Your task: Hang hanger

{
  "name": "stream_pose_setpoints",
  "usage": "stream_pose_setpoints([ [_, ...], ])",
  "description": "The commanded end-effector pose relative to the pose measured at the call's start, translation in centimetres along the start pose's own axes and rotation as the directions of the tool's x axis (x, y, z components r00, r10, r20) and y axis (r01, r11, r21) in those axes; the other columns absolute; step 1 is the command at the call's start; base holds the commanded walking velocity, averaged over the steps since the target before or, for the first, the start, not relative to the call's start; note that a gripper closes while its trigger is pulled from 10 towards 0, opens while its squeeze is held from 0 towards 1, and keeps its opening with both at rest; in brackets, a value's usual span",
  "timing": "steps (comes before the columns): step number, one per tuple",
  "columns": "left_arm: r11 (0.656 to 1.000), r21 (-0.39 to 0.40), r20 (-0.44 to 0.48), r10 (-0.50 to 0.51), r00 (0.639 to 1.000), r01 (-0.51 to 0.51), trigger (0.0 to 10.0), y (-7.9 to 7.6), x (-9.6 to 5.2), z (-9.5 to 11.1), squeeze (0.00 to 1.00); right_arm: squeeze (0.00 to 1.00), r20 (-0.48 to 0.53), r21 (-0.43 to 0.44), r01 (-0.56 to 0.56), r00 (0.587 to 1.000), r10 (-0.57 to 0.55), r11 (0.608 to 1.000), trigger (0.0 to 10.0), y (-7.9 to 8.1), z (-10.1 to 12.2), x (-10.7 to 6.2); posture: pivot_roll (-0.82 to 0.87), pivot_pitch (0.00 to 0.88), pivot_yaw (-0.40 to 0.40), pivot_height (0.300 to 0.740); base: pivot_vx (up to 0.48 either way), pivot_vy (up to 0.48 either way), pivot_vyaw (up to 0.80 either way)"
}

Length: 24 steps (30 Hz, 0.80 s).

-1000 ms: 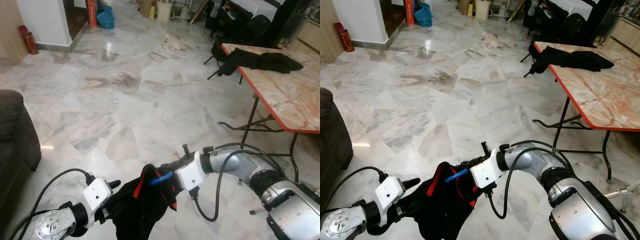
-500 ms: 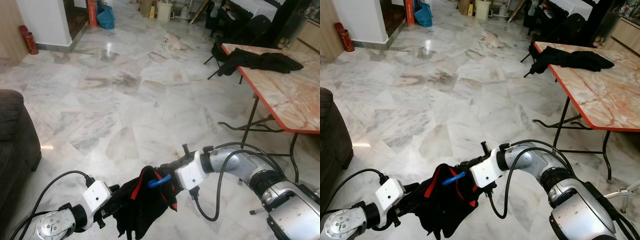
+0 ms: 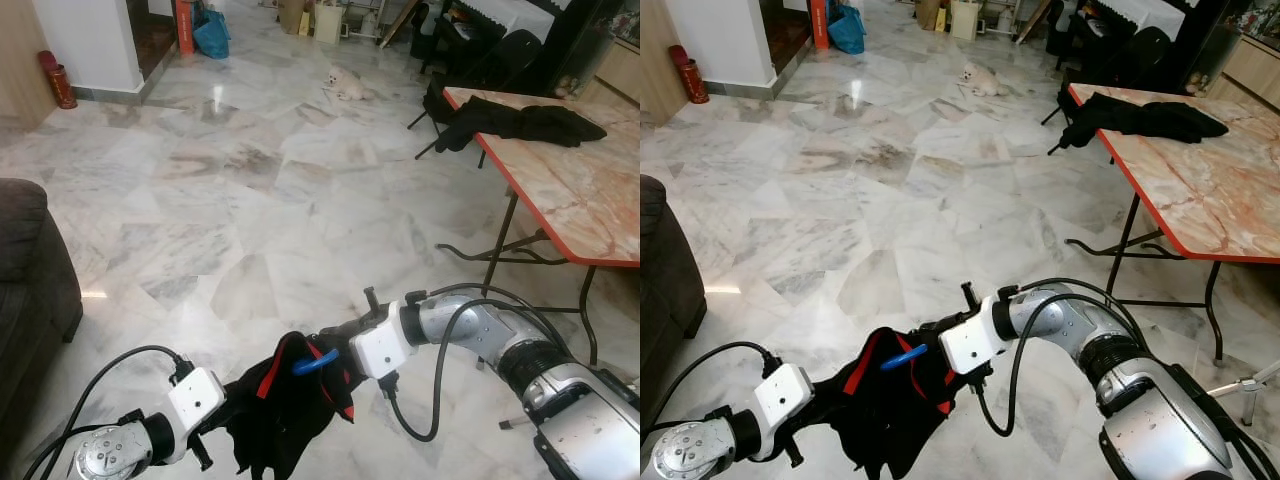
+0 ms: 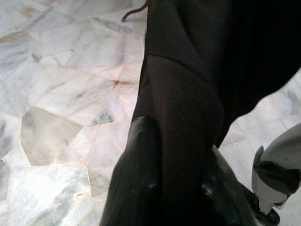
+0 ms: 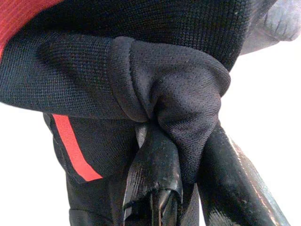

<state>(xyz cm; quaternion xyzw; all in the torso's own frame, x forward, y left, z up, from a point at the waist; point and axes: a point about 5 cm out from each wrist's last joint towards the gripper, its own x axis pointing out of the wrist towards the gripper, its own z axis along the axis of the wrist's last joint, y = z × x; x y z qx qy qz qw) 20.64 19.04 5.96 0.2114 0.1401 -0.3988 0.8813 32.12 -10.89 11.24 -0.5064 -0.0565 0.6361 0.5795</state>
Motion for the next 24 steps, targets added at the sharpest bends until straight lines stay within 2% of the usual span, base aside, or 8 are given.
stream_pose_setpoints([
  [1, 1.0, -0.001, -0.001, 0.009, 1.0, -0.009, 0.0, -0.05, 0.2, -0.18, 0.0, 0.0, 0.037, 0.0, 0.062, 0.997, -0.062, 0.998, 10.0, -0.74, 0.42, -0.33, 0.02, 0.043, -0.141, 0.74, 0.0, 0.0, 0.0],
  [12, 0.999, 0.005, 0.007, 0.048, 0.999, -0.048, 0.0, 0.1, 0.64, -0.31, 0.0, 0.0, 0.031, 0.011, 0.063, 0.997, -0.063, 0.998, 10.0, -0.69, 0.38, -0.25, 0.02, 0.032, -0.141, 0.74, 0.0, 0.0, 0.0],
  [17, 0.999, 0.009, 0.016, 0.031, 0.999, -0.031, 0.0, -0.27, 0.85, -0.31, 0.0, 0.0, 0.002, 0.028, 0.054, 0.999, -0.054, 0.998, 10.0, -0.53, 0.03, -0.14, 0.02, 0.019, -0.142, 0.74, 0.0, 0.0, 0.0],
  [18, 1.0, 0.009, 0.015, 0.028, 0.999, -0.028, 0.0, -0.3, 0.86, -0.31, 0.0, 0.29, 0.001, 0.028, 0.045, 0.999, -0.045, 0.999, 10.0, -0.44, 0.01, -0.11, 0.02, 0.019, -0.142, 0.74, 0.0, 0.0, 0.0],
  [19, 1.0, 0.01, 0.016, 0.024, 1.0, -0.024, 0.0, -0.33, 0.84, -0.31, 0.0, 0.8, 0.0, 0.026, 0.043, 0.999, -0.043, 0.999, 10.0, -0.39, 0.01, -0.09, 0.02, 0.014, -0.142, 0.74, 0.0, 0.0, 0.0],
  [20, 1.0, 0.013, 0.016, 0.02, 1.0, -0.02, 0.0, -0.31, 0.81, -0.31, 0.0, 1.0, 0.001, 0.02, 0.031, 1.0, -0.031, 0.999, 10.0, -0.29, 0.05, -0.05, 0.02, 0.014, -0.142, 0.74, 0.0, 0.0, 0.0],
  [24, 1.0, 0.017, 0.015, 0.017, 1.0, -0.017, 0.0, -0.33, 0.83, -0.34, 0.0, 1.0, -0.003, 0.007, 0.031, 1.0, -0.031, 1.0, 10.0, -0.25, 0.06, -0.02, 0.02, 0.009, -0.143, 0.74, 0.0, 0.0, 0.0],
])
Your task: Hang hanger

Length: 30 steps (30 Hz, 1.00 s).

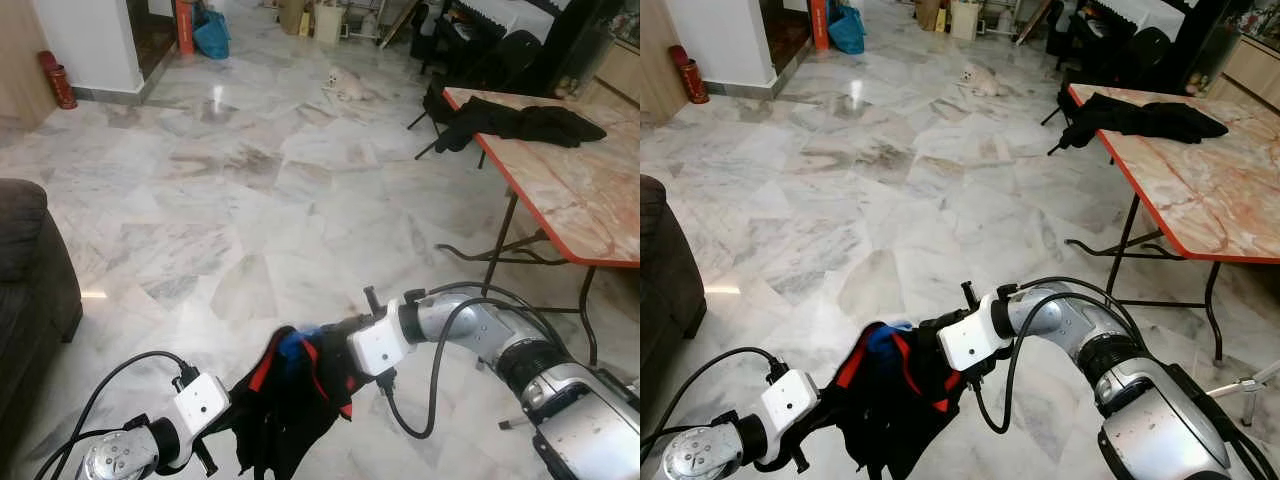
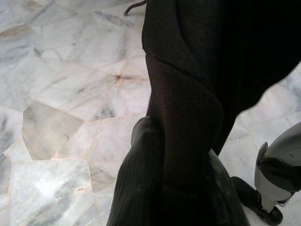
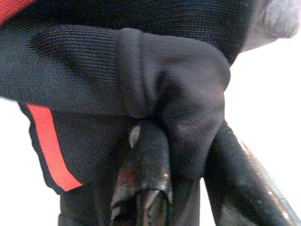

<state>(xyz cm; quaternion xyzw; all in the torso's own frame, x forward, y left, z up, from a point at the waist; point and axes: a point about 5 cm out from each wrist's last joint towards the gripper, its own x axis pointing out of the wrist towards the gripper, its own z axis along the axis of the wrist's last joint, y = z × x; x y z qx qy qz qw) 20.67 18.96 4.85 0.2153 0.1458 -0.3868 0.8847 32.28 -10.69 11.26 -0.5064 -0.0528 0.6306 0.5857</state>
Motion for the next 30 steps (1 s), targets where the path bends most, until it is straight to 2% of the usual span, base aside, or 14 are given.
stream_pose_setpoints([
  [1, 1.0, 0.021, 0.034, -0.01, 0.999, 0.01, 0.0, -0.1, 0.3, 0.6, 0.0, 1.0, -0.01, -0.029, 0.019, 1.0, -0.02, 0.999, 10.0, -0.1, 0.0, -0.2, 0.02, 0.007, -0.144, 0.74, 0.0, 0.0, 0.0],
  [10, 0.999, 0.027, 0.036, -0.031, 0.999, 0.03, 0.0, -0.6, 0.5, 0.6, 0.0, 1.0, -0.042, -0.042, 0.029, 0.999, -0.031, 0.999, 10.0, -0.2, -0.4, -0.4, 0.02, 0.016, -0.152, 0.74, 0.0, 0.0, 0.0],
  [13, 0.999, 0.028, 0.035, -0.035, 0.999, 0.034, 0.0, -0.7, 0.5, 0.5, 0.0, 1.0, -0.07, -0.056, 0.063, 0.995, -0.067, 0.996, 10.0, -0.6, -0.6, -0.5, 0.02, 0.018, -0.154, 0.74, 0.0, 0.0, 0.0],
  [16, 0.998, 0.024, 0.032, -0.053, 0.998, 0.052, 0.0, -0.9, 0.6, 0.5, 0.0, 1.0, -0.119, -0.065, 0.149, 0.981, -0.155, 0.987, 10.0, -1.6, -0.9, -0.5, 0.02, 0.02, -0.155, 0.74, 0.0, 0.0, 0.0],
  [17, 0.998, 0.021, 0.032, -0.059, 0.998, 0.058, 0.0, -1.1, 0.6, 0.4, 0.0, 0.8, -0.122, -0.063, 0.178, 0.975, -0.185, 0.982, 10.0, -1.9, -1.0, -0.6, 0.02, 0.02, -0.155, 0.74, 0.0, 0.0, 0.0],
  [18, 0.998, 0.021, 0.032, -0.059, 0.998, 0.058, 0.0, -1.1, 0.6, 0.4, 0.0, 0.8, -0.122, -0.063, 0.178, 0.975, -0.185, 0.982, 10.0, -1.9, -1.0, -0.6, 0.02, 0.02, -0.155, 0.74, 0.0, 0.0, 0.0],
  [19, 0.998, 0.026, 0.03, -0.062, 0.998, 0.062, 0.0, -1.2, 0.7, 0.4, 0.0, 0.0, -0.132, -0.054, 0.209, 0.968, -0.215, 0.976, 10.0, -2.3, -1.1, -0.7, 0.02, 0.022, -0.157, 0.74, 0.0, 0.0, 0.0],
  [22, 0.998, 0.028, 0.028, -0.062, 0.998, 0.062, 0.0, -1.3, 0.7, 0.4, 0.0, 0.0, -0.155, -0.022, 0.291, 0.944, -0.291, 0.956, 10.0, -3.3, -1.3, -1.1, 0.02, 0.022, -0.157, 0.74, 0.0, 0.0, 0.0],
  [24, 0.998, 0.027, 0.026, -0.06, 0.998, 0.059, 0.0, -1.3, 0.7, 0.3, 0.0, 0.0, -0.167, -0.029, 0.307, 0.937, -0.308, 0.951, 10.0, -3.5, -1.4, -1.2, 0.02, 0.022, -0.157, 0.74, 0.0, 0.0, 0.0],
  [25, 0.999, 0.02, 0.018, -0.043, 0.999, 0.042, 0.0, -1.4, 0.6, 0.1, 0.0, 0.0, -0.212, -0.038, 0.323, 0.922, -0.323, 0.946, 10.0, -3.6, -2.0, -1.6, 0.02, 0.022, -0.157, 0.74, 0.0, 0.0, 0.0],
  [28, 1.0, 0.001, 0.004, 0.025, 1.0, -0.025, 0.0, -1.2, 0.5, -0.5, 0.0, 0.0, -0.271, -0.035, 0.303, 0.914, -0.301, 0.952, 10.0, -3.0, -2.8, -1.8, 0.02, 0.022, -0.157, 0.74, 0.0, 0.0, 0.0],
  [29, 0.995, -0.01, -0.006, 0.096, 0.995, -0.096, 0.0, -0.7, 0.5, -0.8, 0.0, 0.0, -0.302, -0.028, 0.285, 0.911, -0.279, 0.958, 10.0, -2.3, -3.2, -1.8, 0.02, 0.022, -0.157, 0.74, 0.0, 0.0, 0.0],
  [30, 0.995, -0.01, -0.006, 0.096, 0.995, -0.096, 0.0, -0.7, 0.5, -0.8, 0.0, 0.0, -0.302, -0.028, 0.285, 0.911, -0.279, 0.958, 10.0, -2.3, -3.2, -1.8, 0.02, 0.022, -0.157, 0.74, 0.0, 0.0, 0.0],
])
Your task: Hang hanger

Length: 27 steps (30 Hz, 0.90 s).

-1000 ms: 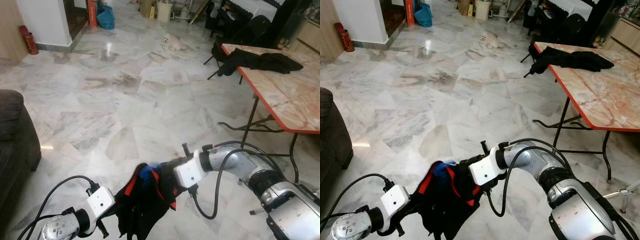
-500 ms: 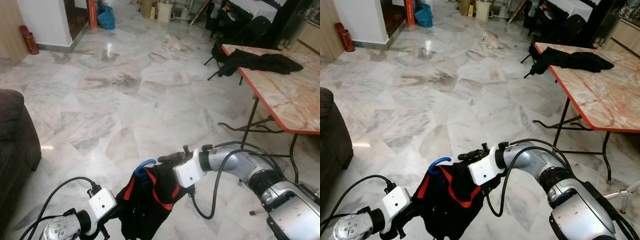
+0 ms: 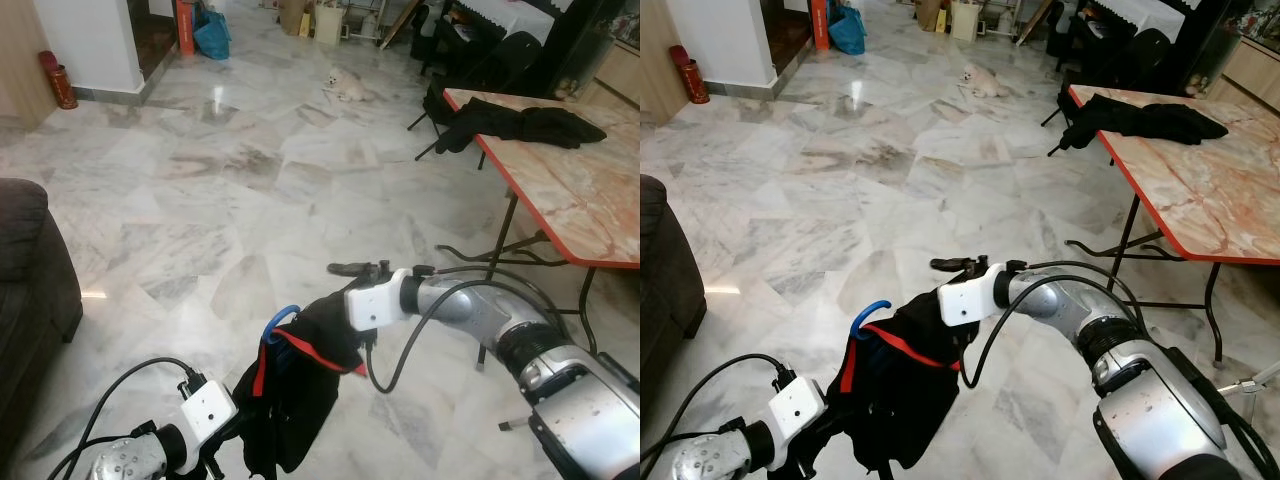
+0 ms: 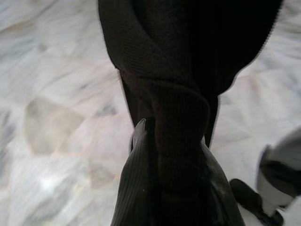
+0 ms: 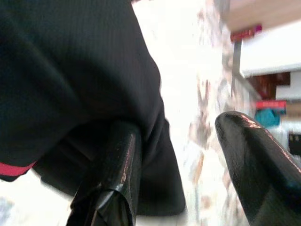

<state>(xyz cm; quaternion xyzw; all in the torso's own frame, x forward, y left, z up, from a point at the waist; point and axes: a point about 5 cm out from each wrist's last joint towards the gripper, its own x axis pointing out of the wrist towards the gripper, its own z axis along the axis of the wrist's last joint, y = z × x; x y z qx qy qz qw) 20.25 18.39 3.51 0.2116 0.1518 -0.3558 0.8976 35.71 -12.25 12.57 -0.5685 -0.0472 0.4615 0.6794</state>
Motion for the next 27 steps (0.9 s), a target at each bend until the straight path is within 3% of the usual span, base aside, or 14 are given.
stream_pose_setpoints([
  [1, 0.998, 0.013, 0.009, 0.063, 0.998, -0.063, 0.0, 0.5, -0.1, 0.0, 0.0, 0.0, -0.054, -0.002, -0.021, 0.998, 0.021, 1.0, 10.0, 0.6, -0.9, -0.4, 0.02, 0.022, -0.157, 0.74, 0.0, 0.0, 0.0],
  [4, 0.965, -0.049, 0.026, 0.26, 0.965, -0.259, 0.0, 1.9, -0.1, 0.2, 0.0, 0.0, -0.14, 0.077, 0.009, 0.99, 0.002, 0.997, 10.0, 1.7, -2.2, -0.5, 0.02, 0.028, -0.158, 0.74, 0.0, 0.0, 0.0],
  [5, 0.965, -0.049, 0.026, 0.26, 0.965, -0.259, 0.0, 1.9, -0.1, 0.2, 0.0, 0.0, -0.14, 0.077, 0.009, 0.99, 0.002, 0.997, 10.0, 1.7, -2.2, -0.5, 0.02, 0.028, -0.158, 0.74, 0.0, 0.0, 0.0],
  [6, 0.927, -0.095, 0.036, 0.366, 0.93, -0.362, 0.0, 2.5, -0.3, 0.3, 0.0, 0.0, -0.181, 0.161, 0.07, 0.983, -0.04, 0.984, 10.0, 2.0, -2.8, -0.7, 0.03, 0.03, -0.159, 0.74, 0.0, 0.0, 0.0],
  [12, 0.861, -0.136, 0.051, 0.5, 0.864, -0.49, 0.0, 3.2, -0.2, 0.6, 0.0, 0.0, -0.292, 0.35, 0.246, 0.946, -0.144, 0.904, 10.0, 2.1, -4.1, -1.0, 0.02, 0.028, -0.156, 0.74, 0.0, 0.0, 0.0],
  [13, 0.842, -0.153, 0.055, 0.53, 0.846, -0.517, 0.0, 3.3, -0.1, 0.7, 0.0, 0.0, -0.322, 0.414, 0.303, 0.931, -0.173, 0.858, 10.0, 2.1, -4.4, -1.2, 0.03, 0.028, -0.156, 0.74, 0.0, 0.0, 0.0],
  [15, 0.789, -0.205, 0.06, 0.601, 0.797, -0.579, 9.3, 3.8, 0.0, 0.9, 0.0, 0.0, -0.395, 0.594, 0.45, 0.885, -0.246, 0.667, 10.0, 2.4, -5.1, -1.5, 0.02, 0.026, -0.154, 0.74, 0.0, 0.0, 0.0],
  [16, 0.789, -0.205, 0.06, 0.601, 0.797, -0.579, 9.3, 3.8, 0.0, 0.9, 0.0, 0.0, -0.395, 0.594, 0.45, 0.885, -0.246, 0.667, 10.0, 2.4, -5.1, -1.5, 0.02, 0.026, -0.154, 0.74, 0.0, 0.0, 0.0],
  [18, 0.744, -0.259, 0.054, 0.648, 0.76, -0.616, 10.0, 4.1, 0.3, 1.1, 0.0, 0.0, -0.489, 0.717, 0.57, 0.821, -0.294, 0.401, 10.0, 3.4, -5.9, -1.8, 0.03, 0.028, -0.146, 0.74, 0.0, 0.0, 0.0],
  [20, 0.744, -0.259, 0.054, 0.648, 0.76, -0.616, 10.0, 4.1, 0.3, 1.1, 0.0, 0.0, -0.489, 0.717, 0.57, 0.821, -0.294, 0.401, 10.0, 3.4, -5.9, -1.8, 0.03, 0.028, -0.146, 0.74, 0.0, 0.0, 0.0],
  [21, 0.729, -0.28, 0.049, 0.66, 0.75, -0.624, 10.0, 4.1, 0.6, 1.1, 0.0, 0.0, -0.521, 0.752, 0.593, 0.802, -0.292, 0.288, 10.0, 4.5, -6.1, -1.8, 0.03, 0.028, -0.146, 0.74, 0.0, 0.0, 0.0],
  [22, 0.716, -0.302, 0.039, 0.669, 0.742, -0.63, 10.0, 4.0, 0.9, 1.1, 0.0, 0.0, -0.554, 0.76, 0.615, 0.783, -0.283, 0.211, 10.0, 5.7, -6.2, -1.9, 0.03, 0.027, -0.144, 0.74, 0.0, 0.0, 0.0],
  [26, 0.67, -0.34, -0.002, 0.701, 0.713, -0.66, 10.0, 4.0, 1.3, 0.5, 0.0, 0.0, -0.643, 0.734, 0.678, 0.713, -0.281, 0.04, 10.0, 8.4, -6.5, -2.4, 0.03, 0.026, -0.142, 0.74, 0.0, 0.0, 0.0],
  [27, 0.67, -0.34, -0.002, 0.701, 0.713, -0.66, 10.0, 4.0, 1.3, 0.5, 0.0, 0.0, -0.643, 0.734, 0.678, 0.713, -0.281, 0.04, 10.0, 8.4, -6.5, -2.4, 0.03, 0.026, -0.142, 0.74, 0.0, 0.0, 0.0],
])
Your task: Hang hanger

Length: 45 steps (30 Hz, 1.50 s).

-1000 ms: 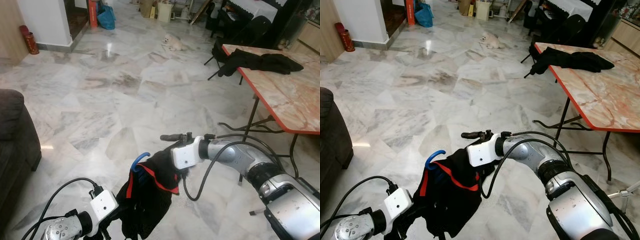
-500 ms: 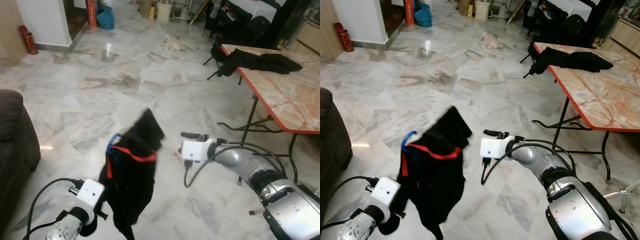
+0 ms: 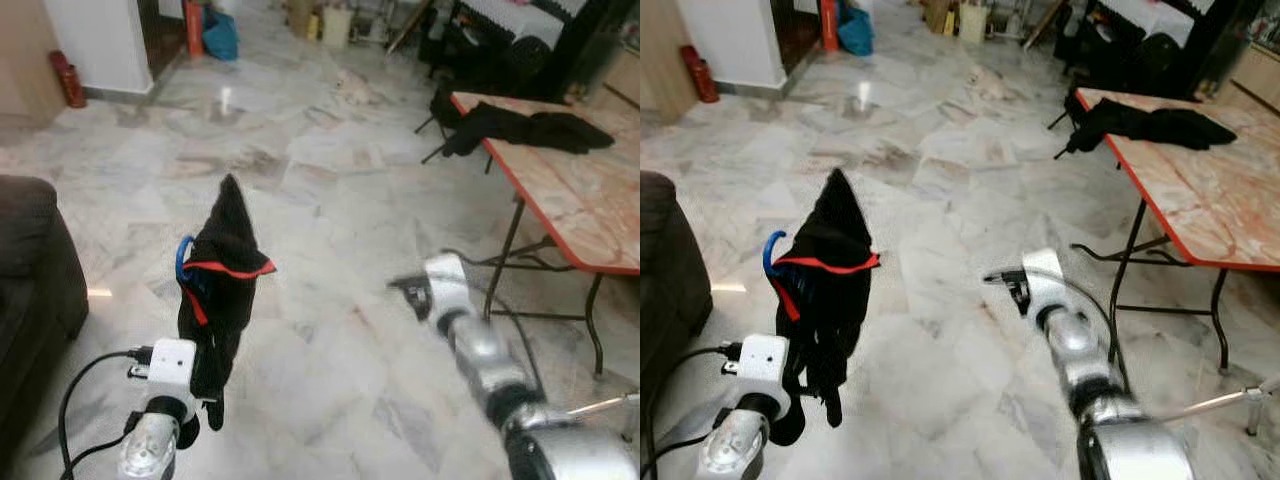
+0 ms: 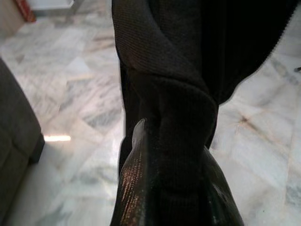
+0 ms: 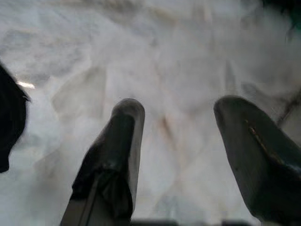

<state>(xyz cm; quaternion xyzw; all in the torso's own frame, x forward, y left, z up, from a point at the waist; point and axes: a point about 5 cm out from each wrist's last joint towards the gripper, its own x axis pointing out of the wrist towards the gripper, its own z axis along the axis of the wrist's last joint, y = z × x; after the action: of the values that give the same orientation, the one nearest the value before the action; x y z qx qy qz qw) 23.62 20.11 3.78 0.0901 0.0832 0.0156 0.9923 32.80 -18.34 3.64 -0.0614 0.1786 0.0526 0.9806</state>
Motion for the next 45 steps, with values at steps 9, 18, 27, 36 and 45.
stream_pose_setpoints([
  [9, 0.998, -0.044, 0.067, 0.05, 0.996, -0.047, 10.0, -1.4, 0.8, 1.0, 0.0, 0.0, 0.083, 0.139, 0.097, 0.991, -0.109, 0.986, 10.0, -1.3, -0.9, -1.1, 0.04, 0.033, -0.142, 0.74, 0.0, 0.0, 0.0],
  [18, 0.999, -0.039, 0.069, 0.034, 0.997, -0.031, 10.0, -0.8, 1.2, 1.3, 0.0, 0.0, 0.083, 0.202, 0.085, 0.991, -0.104, 0.976, 10.0, 0.3, -2.1, -1.5, 0.06, 0.0, -0.065, 0.74, 0.0, 0.0, 0.0],
  [27, 0.999, -0.043, 0.071, 0.022, 0.997, -0.019, 10.0, 0.3, 1.0, 1.3, 0.0, 0.0, 0.09, 0.232, 0.058, 0.993, -0.081, 0.971, 10.0, 2.4, -3.0, -2.0, 0.04, 0.0, -0.001, 0.74, 0.0, 0.0, 0.0],
  [36, 0.997, -0.078, 0.098, 0.014, 0.995, -0.007, 10.0, -0.1, 1.5, 1.8, 0.0, 0.0, 0.075, 0.218, 0.089, 0.991, -0.107, 0.972, 10.0, 1.8, -3.4, -2.2, 0.02, 0.0, -0.016, 0.74, 0.0, 0.0, -0.44],
  [45, 0.997, -0.078, 0.068, 0.015, 0.998, -0.009, 10.0, 0.3, 1.5, 1.3, 0.0, 0.0, 0.1, 0.174, 0.052, 0.992, -0.07, 0.983, 10.0, 2.3, -2.2, -1.6, 0.01, 0.0, -0.026, 0.74, 0.0, 0.0, -0.8],
])
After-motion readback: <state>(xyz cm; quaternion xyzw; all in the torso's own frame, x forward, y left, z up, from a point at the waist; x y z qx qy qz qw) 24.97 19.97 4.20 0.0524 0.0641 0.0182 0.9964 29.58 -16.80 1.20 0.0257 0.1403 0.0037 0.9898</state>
